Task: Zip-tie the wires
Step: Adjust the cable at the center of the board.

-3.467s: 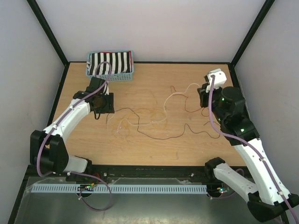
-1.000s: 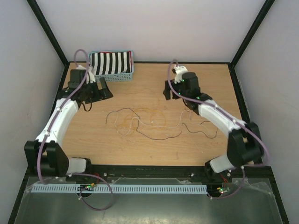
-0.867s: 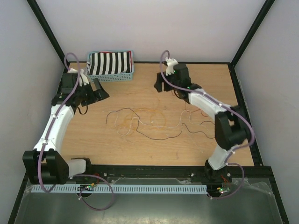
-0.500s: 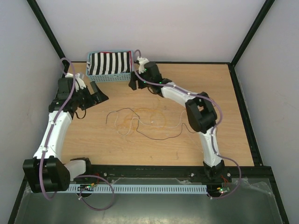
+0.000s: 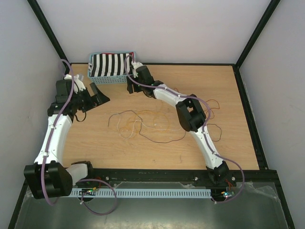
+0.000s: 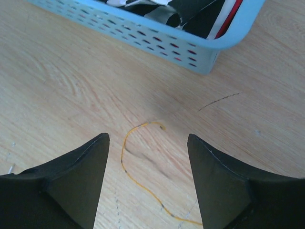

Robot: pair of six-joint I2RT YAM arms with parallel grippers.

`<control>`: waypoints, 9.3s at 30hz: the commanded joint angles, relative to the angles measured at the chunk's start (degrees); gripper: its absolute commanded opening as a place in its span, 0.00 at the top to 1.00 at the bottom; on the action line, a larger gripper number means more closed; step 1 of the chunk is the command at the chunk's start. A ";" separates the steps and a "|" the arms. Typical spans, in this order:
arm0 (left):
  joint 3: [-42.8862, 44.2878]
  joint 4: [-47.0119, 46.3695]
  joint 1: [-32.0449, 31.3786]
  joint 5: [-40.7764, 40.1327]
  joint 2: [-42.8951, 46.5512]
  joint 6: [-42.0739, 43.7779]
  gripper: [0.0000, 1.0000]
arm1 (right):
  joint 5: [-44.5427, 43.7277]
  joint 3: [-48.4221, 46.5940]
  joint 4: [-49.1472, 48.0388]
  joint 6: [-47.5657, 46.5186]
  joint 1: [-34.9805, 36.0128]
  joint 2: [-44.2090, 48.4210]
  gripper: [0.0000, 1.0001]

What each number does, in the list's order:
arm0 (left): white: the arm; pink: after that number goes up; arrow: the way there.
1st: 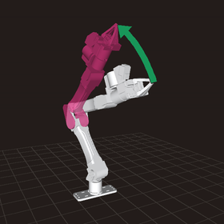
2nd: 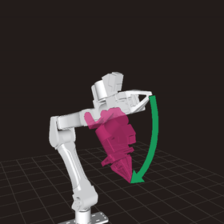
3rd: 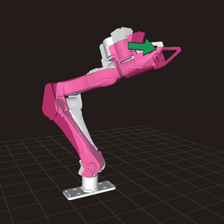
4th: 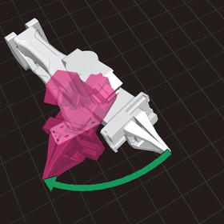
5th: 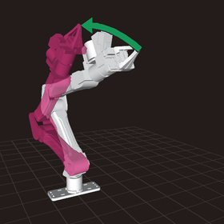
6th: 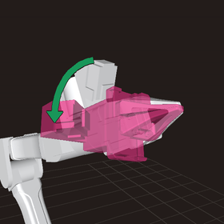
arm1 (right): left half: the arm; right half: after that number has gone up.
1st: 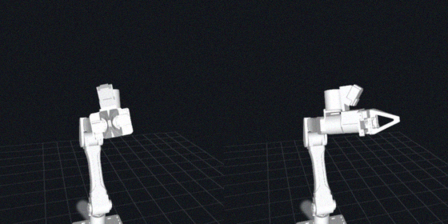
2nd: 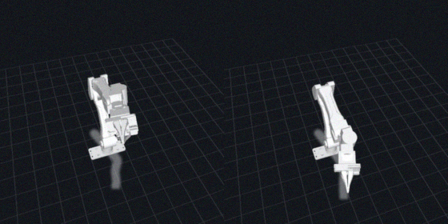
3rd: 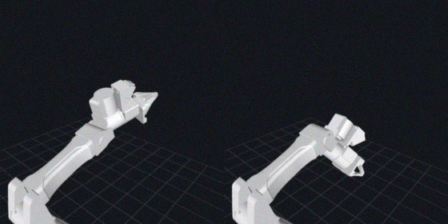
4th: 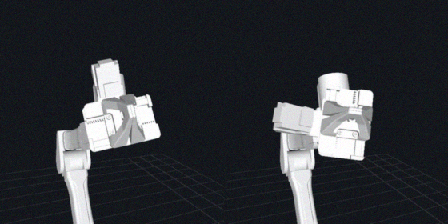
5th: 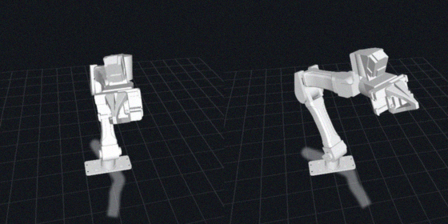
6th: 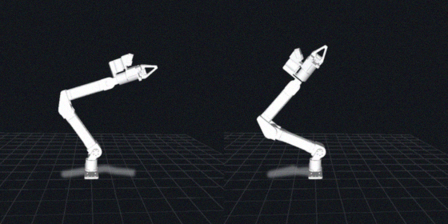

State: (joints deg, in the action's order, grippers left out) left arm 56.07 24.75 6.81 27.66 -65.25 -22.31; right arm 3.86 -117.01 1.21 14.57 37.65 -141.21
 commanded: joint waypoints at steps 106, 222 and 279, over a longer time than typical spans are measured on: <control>10.61 -3.50 -26.23 -9.67 -35.16 11.33 0.21 | -10.51 48.61 13.24 -1.72 -4.82 50.22 0.09; 5.05 -2.00 -27.90 -14.05 -41.18 13.96 1.00 | -30.68 62.17 27.83 3.56 -4.67 73.23 0.43; 2.96 -1.80 -25.40 -14.08 -39.64 13.39 1.00 | -32.33 56.83 10.83 6.79 9.39 35.39 1.00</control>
State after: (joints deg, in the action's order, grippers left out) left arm 61.60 17.74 -19.40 15.73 -104.18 -9.61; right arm -25.74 -64.99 4.75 24.12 47.42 -109.30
